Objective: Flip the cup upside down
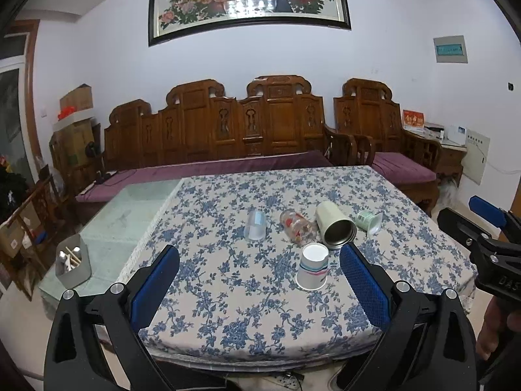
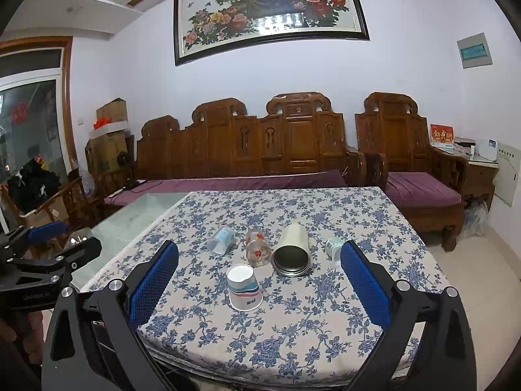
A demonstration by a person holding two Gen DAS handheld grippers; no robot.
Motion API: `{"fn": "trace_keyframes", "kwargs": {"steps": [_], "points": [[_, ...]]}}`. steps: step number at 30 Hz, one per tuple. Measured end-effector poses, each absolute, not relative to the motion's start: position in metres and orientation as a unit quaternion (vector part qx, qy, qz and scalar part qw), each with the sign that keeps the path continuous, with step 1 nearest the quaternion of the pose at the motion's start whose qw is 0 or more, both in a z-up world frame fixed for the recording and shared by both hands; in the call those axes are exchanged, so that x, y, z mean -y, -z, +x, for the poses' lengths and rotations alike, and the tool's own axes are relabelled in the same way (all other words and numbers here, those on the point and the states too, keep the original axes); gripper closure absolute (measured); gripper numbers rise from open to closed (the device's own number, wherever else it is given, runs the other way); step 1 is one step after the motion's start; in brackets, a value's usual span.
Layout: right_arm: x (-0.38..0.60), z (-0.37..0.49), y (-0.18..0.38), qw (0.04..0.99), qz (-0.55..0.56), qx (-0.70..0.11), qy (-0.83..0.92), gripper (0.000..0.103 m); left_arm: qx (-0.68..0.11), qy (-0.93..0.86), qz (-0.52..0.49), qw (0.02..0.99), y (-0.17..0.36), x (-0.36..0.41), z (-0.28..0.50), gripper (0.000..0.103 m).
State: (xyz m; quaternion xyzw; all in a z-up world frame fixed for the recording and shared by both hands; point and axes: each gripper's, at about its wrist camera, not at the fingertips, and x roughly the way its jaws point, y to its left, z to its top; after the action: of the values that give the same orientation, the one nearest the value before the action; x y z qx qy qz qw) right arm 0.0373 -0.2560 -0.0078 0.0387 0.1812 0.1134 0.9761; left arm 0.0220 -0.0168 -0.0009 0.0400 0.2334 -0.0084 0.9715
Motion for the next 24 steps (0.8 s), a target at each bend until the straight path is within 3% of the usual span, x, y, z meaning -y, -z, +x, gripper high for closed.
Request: {"fn": "trace_keyframes", "kwargs": {"steps": [24], "points": [[0.2488, 0.0348, 0.0071, 0.976, 0.041, -0.181, -0.116, 0.003, -0.231, 0.008, 0.034, 0.972, -0.0024, 0.0148, 0.0158, 0.008]]}}
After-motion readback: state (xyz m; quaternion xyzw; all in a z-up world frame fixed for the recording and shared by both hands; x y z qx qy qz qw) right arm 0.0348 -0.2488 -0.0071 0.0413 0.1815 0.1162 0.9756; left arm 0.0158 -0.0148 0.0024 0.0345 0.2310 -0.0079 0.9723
